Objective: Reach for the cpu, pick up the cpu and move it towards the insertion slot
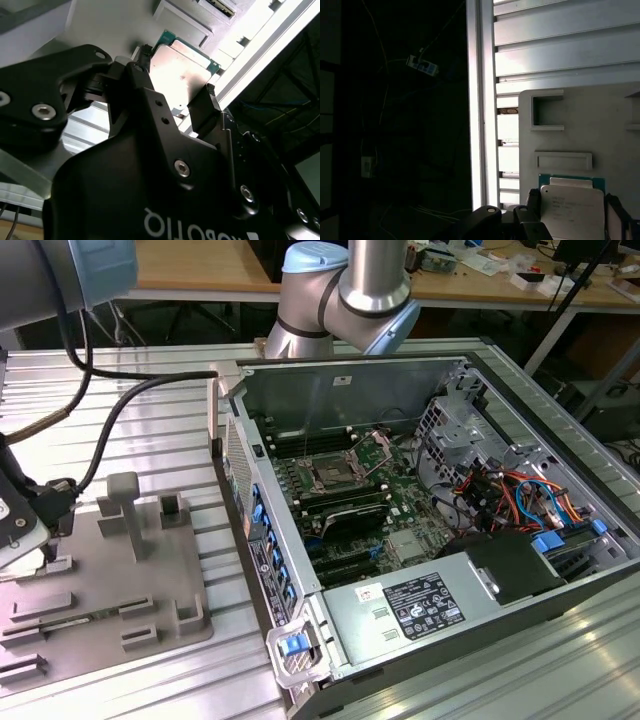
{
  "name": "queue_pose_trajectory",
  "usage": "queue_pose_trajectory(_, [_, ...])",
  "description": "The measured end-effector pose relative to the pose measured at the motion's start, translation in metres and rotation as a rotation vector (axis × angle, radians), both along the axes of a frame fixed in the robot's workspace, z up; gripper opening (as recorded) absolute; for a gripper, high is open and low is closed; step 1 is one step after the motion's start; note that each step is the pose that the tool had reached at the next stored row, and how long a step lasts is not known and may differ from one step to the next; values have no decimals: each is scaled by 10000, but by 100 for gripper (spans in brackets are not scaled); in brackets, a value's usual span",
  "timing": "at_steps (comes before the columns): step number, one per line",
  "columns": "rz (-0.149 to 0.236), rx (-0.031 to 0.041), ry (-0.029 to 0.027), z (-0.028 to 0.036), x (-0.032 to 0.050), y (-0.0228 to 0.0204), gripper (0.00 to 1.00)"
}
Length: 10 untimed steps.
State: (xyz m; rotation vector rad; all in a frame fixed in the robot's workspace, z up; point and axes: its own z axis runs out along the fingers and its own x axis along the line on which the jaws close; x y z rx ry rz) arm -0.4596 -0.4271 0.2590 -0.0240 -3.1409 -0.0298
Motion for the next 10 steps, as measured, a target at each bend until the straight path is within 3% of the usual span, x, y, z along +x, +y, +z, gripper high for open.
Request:
queue_pose_trajectory(5, [0,6,3,94,3,0,55])
queue_pose_trajectory(10, [0,18,27,232,12,0,55])
